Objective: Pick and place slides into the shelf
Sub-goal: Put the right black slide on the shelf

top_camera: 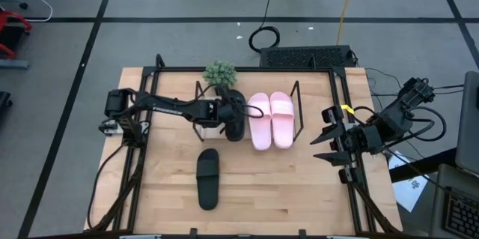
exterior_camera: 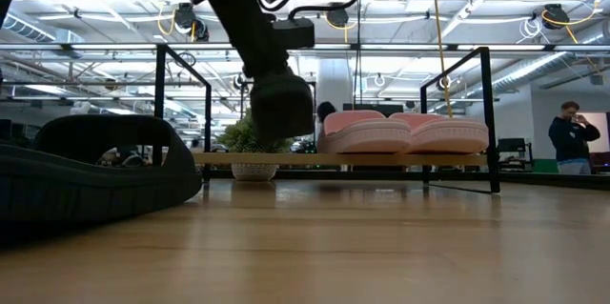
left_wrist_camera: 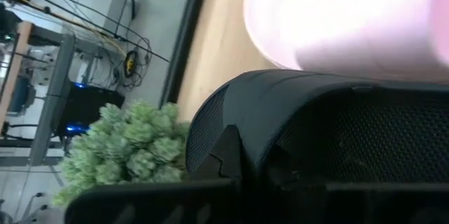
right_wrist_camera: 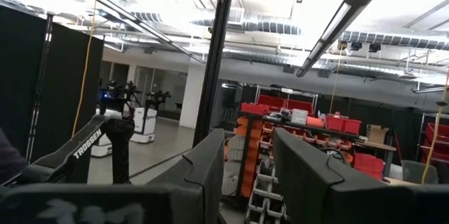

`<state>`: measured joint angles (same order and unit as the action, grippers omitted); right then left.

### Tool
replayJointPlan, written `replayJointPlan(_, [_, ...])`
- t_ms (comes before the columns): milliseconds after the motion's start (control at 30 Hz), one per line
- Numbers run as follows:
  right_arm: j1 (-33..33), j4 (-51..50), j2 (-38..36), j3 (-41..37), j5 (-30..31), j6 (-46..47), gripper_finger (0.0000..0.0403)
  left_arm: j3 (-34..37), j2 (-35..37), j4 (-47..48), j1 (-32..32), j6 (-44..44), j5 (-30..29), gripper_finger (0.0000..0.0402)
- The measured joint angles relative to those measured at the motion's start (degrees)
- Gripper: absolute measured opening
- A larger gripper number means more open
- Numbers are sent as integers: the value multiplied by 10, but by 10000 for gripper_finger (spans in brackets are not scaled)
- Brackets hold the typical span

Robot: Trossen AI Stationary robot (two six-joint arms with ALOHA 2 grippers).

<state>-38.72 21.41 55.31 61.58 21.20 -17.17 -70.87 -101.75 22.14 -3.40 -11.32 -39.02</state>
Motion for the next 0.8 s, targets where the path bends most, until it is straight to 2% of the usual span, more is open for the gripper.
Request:
replayJointPlan(400, [0, 0, 0, 0, 0, 0, 111, 0, 1, -27, -2, -39, 1, 0])
replayJointPlan(800, [0, -4, 0, 0, 0, 0, 111, 0, -39, -50, 2, -50, -2, 0])
